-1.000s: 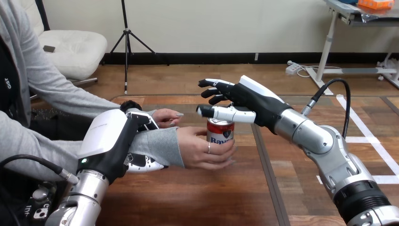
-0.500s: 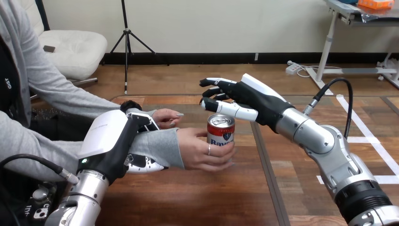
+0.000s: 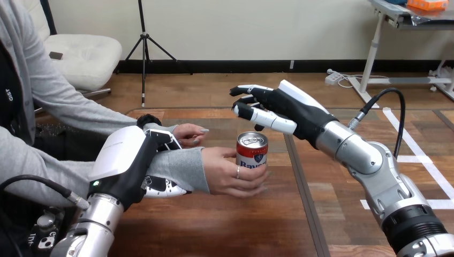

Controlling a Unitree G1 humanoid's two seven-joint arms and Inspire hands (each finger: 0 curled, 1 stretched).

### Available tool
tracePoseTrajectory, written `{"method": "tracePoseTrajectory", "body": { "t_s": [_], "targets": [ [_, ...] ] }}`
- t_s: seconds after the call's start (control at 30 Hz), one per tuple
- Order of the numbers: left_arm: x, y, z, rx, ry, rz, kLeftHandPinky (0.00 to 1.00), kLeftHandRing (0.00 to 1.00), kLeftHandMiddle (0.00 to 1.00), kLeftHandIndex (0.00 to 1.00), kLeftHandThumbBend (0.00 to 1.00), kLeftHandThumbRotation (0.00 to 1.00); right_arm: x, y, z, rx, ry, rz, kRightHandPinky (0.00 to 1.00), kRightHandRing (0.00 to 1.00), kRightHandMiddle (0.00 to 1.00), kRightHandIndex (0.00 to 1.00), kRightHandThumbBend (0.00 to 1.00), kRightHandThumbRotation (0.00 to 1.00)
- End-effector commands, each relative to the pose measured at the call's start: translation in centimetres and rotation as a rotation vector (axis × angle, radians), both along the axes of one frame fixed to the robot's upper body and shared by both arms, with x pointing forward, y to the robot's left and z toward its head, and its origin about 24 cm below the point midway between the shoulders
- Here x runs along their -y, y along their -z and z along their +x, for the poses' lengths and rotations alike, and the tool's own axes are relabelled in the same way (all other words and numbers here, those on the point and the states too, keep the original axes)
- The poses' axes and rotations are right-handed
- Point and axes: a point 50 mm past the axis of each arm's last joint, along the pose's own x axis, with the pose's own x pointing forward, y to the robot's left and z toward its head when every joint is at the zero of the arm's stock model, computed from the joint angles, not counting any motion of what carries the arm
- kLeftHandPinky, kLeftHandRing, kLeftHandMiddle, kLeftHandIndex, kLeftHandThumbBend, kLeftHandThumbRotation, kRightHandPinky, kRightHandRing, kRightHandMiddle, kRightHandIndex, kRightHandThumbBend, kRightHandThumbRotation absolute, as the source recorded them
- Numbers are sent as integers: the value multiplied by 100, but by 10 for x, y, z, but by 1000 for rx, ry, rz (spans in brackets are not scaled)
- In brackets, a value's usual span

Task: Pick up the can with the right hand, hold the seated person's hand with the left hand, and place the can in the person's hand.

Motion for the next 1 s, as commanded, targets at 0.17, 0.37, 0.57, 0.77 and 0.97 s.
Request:
{"method": "tracePoseTrajectory", "body": {
  "t_s": [0.17,0.37,0.57,0.77,0.97],
  "targets": [
    [11,-8,-2,11,7,-78,42,53,57,57,87,11,2,-38,7,129,7,68,63,80,82,87,100,100],
    [10,-10,-4,-39,9,-162,52,66,71,70,91,39,4,-36,4,125,9,92,65,81,83,88,100,99],
    [8,-14,-6,-60,30,-234,62,79,82,81,96,63,7,-34,1,123,8,101,67,82,84,89,100,100],
    [6,-16,-6,-69,60,-289,69,87,88,87,99,74,8,-31,-2,115,15,113,68,83,85,90,100,100],
    [2,-16,-6,-90,87,-299,73,91,92,90,100,83,10,-28,-6,107,19,124,68,83,86,90,100,100]
  ]
}}
